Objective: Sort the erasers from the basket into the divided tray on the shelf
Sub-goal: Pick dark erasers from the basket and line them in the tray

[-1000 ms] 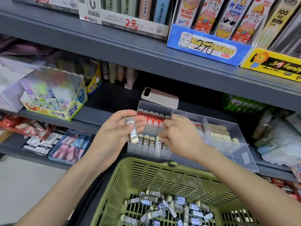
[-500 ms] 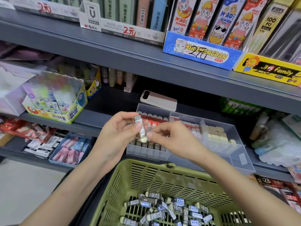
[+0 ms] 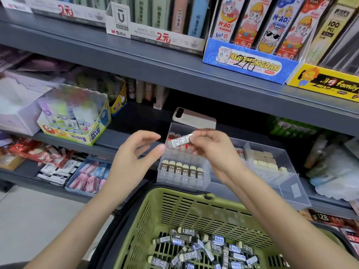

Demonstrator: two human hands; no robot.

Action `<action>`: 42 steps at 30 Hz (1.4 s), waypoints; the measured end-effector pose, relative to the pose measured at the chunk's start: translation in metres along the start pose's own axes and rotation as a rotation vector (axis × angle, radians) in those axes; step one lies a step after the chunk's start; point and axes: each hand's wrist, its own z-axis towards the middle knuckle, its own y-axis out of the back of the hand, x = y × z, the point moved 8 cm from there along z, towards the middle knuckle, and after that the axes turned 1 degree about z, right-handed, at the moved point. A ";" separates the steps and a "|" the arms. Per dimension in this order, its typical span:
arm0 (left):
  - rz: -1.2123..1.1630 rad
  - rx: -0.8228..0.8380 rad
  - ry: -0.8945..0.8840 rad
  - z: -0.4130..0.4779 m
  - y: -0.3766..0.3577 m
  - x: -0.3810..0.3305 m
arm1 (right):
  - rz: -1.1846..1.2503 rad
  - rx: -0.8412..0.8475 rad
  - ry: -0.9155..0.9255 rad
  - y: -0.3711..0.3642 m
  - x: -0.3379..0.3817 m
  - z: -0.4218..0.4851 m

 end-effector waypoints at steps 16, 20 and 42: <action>0.508 0.089 -0.018 -0.033 -0.007 0.021 | -0.911 0.121 0.102 -0.053 -0.031 0.012; 0.556 0.092 -0.043 -0.039 -0.006 0.016 | -0.884 0.102 0.149 -0.045 -0.019 0.003; 0.647 0.302 -0.090 -0.126 -0.043 -0.002 | -1.345 0.244 0.133 0.032 -0.269 -0.124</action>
